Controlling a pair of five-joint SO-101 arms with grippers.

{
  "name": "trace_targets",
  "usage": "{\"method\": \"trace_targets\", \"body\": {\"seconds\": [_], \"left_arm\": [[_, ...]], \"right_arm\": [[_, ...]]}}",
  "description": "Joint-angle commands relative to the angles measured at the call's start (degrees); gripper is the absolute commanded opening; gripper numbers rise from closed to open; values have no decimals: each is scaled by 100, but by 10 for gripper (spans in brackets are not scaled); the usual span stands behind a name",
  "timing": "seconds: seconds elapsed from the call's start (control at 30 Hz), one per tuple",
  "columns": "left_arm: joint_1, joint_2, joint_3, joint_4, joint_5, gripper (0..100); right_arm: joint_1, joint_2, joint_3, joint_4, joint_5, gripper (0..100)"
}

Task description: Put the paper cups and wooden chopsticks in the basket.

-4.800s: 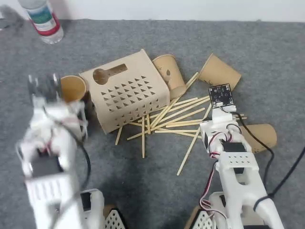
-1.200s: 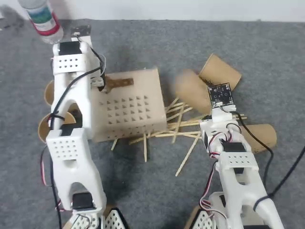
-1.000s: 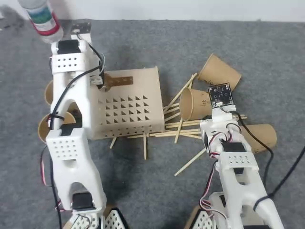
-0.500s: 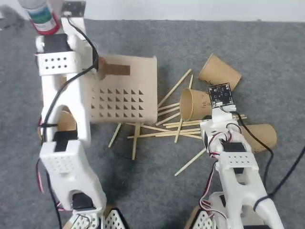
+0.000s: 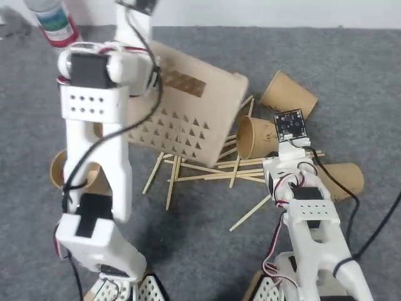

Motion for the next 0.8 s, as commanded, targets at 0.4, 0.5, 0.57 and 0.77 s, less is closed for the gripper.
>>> {"method": "trace_targets", "body": {"seconds": [0.4,0.5,0.57,0.77], "left_arm": [[-185,-2084,-303,62,-2277,13],[-774,-2453,-303,62,-2892,13],[-1301,-2620,-303,62,-3464,12],[-2040,-2787,-303,53,-4668,12]], "right_arm": [[48,-171,-35,-127,62,9],[48,-171,-35,-127,62,9],[48,-163,-35,-136,62,9],[48,-154,-53,-136,62,9]]}}
